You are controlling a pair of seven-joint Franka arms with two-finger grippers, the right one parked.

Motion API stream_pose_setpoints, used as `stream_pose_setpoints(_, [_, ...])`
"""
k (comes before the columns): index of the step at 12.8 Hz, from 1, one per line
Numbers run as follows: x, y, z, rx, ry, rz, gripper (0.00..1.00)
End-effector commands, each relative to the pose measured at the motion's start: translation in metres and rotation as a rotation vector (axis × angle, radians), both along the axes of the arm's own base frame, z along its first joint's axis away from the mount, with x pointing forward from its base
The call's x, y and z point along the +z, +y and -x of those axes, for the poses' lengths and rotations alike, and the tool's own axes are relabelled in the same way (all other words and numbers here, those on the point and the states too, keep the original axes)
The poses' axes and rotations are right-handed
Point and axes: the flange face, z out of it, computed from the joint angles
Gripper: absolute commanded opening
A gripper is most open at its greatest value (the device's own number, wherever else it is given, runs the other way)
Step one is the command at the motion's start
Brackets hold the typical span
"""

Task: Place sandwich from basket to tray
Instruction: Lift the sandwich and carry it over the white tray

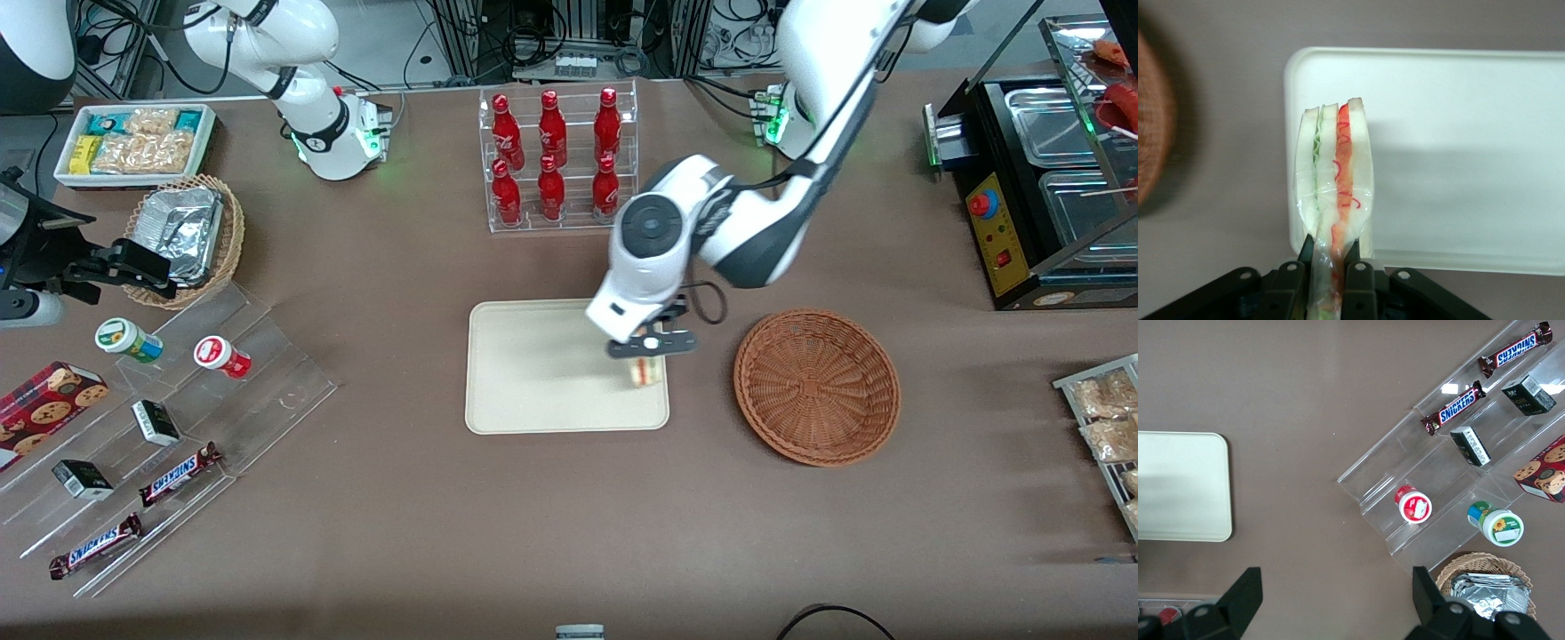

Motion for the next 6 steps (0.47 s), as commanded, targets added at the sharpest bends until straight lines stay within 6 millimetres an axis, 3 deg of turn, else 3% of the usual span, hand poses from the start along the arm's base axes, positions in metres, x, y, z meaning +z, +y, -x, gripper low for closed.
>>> stream_pose_setpoints(1, [-0.024,-0.041,-0.002,-0.002,-0.036,-0.029,0.14])
stream_pose_setpoints(3, [-0.044,-0.056,0.002,-0.021,-0.072,-0.019,0.14])
stream_pose_setpoints(6, [-0.060,-0.062,0.002,-0.033,-0.077,0.003,0.14])
